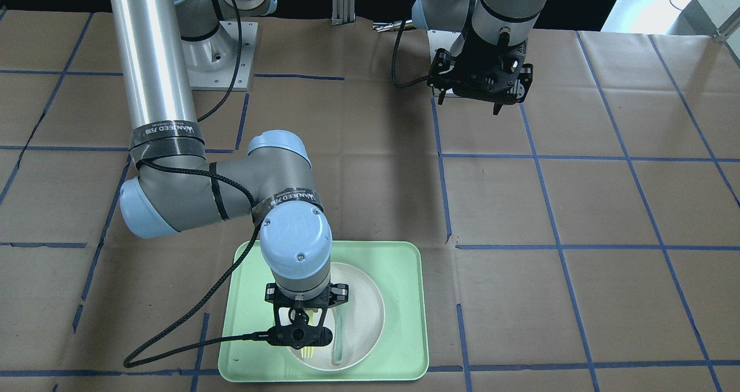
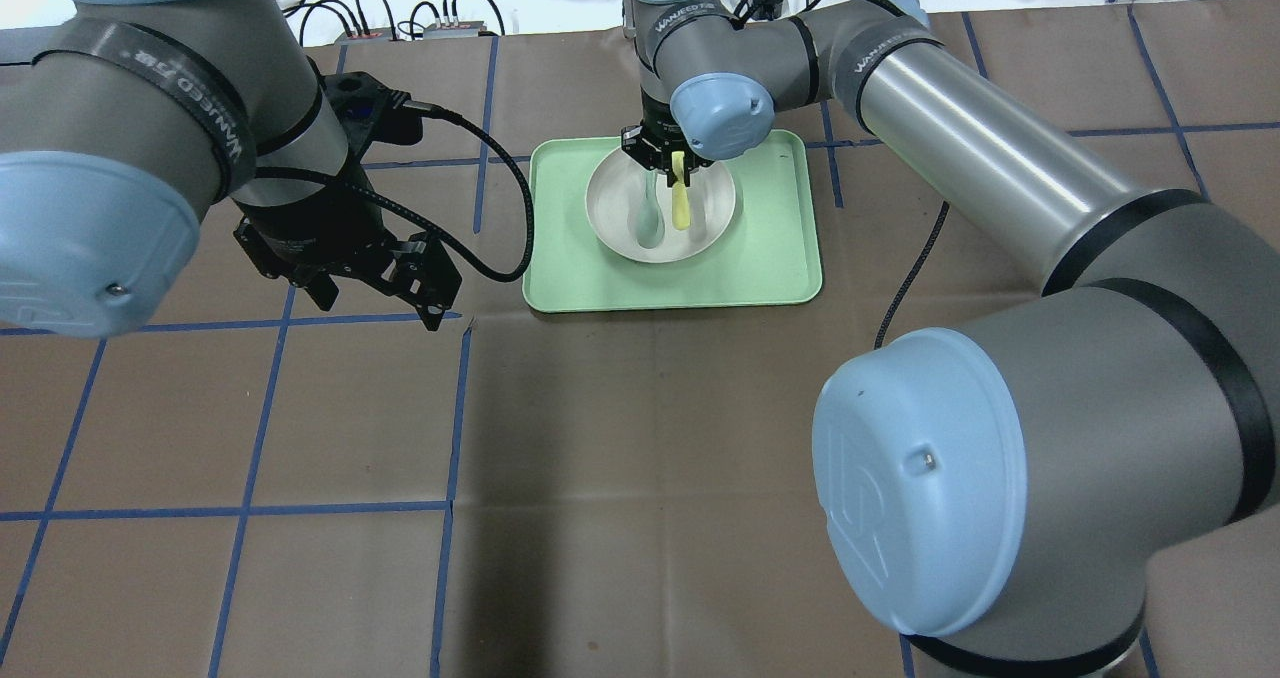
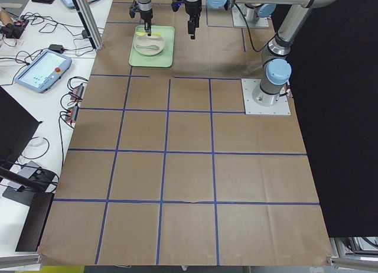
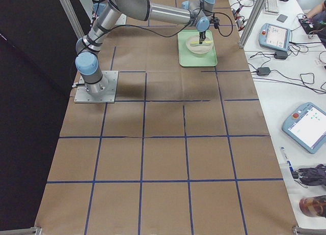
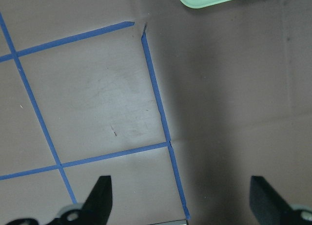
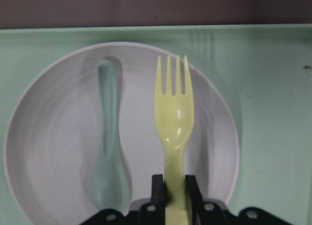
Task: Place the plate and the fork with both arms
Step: 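Carry the fork with the right gripper beside the plate on the tray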
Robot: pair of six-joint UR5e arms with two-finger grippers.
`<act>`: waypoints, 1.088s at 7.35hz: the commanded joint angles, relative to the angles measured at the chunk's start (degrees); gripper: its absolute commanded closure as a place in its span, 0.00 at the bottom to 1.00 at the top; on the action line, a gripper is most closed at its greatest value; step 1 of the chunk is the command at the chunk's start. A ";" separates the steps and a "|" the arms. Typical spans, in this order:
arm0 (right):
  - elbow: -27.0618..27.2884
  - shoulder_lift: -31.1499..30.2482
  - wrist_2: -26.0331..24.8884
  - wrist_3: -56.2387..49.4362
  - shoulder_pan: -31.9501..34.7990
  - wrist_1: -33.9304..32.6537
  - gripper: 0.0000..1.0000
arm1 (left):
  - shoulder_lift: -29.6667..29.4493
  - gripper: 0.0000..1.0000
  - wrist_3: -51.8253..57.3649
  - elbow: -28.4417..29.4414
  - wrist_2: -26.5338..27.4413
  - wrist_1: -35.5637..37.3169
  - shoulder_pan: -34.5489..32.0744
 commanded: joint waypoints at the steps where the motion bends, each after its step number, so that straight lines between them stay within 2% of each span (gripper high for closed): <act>1: 1.62 -1.23 -1.40 -0.81 -3.05 1.67 1.00 | 0.00 0.00 0.03 -0.06 -0.06 0.06 0.00; 4: 7.86 -3.61 -1.76 -2.13 -7.01 -0.78 1.00 | 0.35 0.00 0.12 -0.06 -0.49 -0.20 0.00; 8: 9.11 -0.89 -1.67 -4.94 -7.20 -2.90 0.98 | 0.00 0.00 0.12 -0.06 -0.58 -0.11 0.00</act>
